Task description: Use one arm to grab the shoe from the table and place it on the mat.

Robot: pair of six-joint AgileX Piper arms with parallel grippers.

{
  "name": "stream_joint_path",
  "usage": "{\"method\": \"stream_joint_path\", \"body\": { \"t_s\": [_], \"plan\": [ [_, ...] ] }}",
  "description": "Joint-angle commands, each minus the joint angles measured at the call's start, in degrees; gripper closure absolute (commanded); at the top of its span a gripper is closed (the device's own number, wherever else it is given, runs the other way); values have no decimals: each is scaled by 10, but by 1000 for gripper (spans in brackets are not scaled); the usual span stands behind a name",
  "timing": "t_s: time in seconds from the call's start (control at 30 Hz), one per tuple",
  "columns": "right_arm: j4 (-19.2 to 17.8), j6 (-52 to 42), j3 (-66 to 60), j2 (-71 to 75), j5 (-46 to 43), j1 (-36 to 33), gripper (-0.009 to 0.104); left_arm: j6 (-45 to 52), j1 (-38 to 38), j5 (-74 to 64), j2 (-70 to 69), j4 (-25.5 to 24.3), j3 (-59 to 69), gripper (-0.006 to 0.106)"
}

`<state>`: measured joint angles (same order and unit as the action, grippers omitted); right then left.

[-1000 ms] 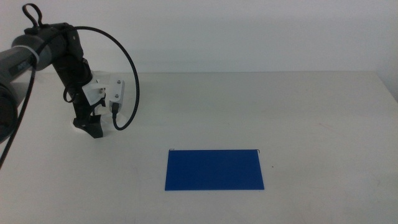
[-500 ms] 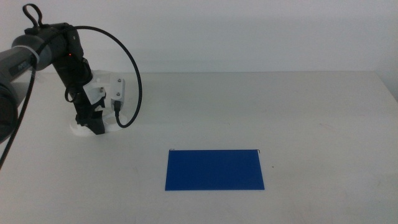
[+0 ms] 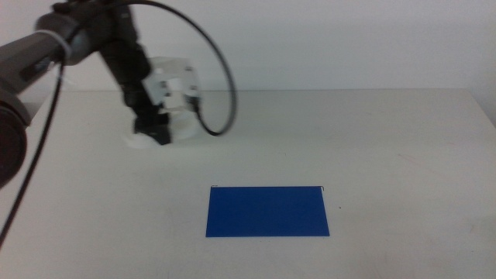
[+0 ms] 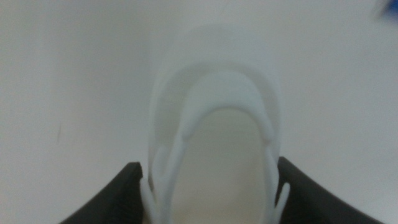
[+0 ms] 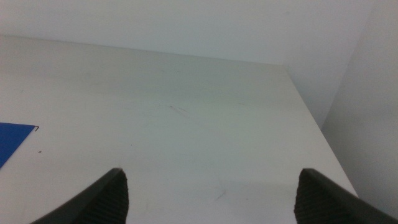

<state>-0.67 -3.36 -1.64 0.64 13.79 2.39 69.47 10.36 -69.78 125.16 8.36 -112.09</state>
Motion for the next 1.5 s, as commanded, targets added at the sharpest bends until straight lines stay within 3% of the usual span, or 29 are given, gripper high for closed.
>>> {"method": "stream_joint_path", "body": {
  "t_s": [0.0,0.33,0.6,1.47],
  "plan": [
    [-5,-6,-3,-2,-42,1,17,-26,37,-53,-61,-2,5,102],
    [-5,-6,-3,-2,-42,1,17,-130,189,-53,-77,-13,48,102],
    [-5,-6,-3,-2,-42,1,17,-171,258,-52,-64,-23,49,102],
    [-5,-6,-3,-2,-42,1,17,-200,272,-21,5,23,49,102]
  ]
}}
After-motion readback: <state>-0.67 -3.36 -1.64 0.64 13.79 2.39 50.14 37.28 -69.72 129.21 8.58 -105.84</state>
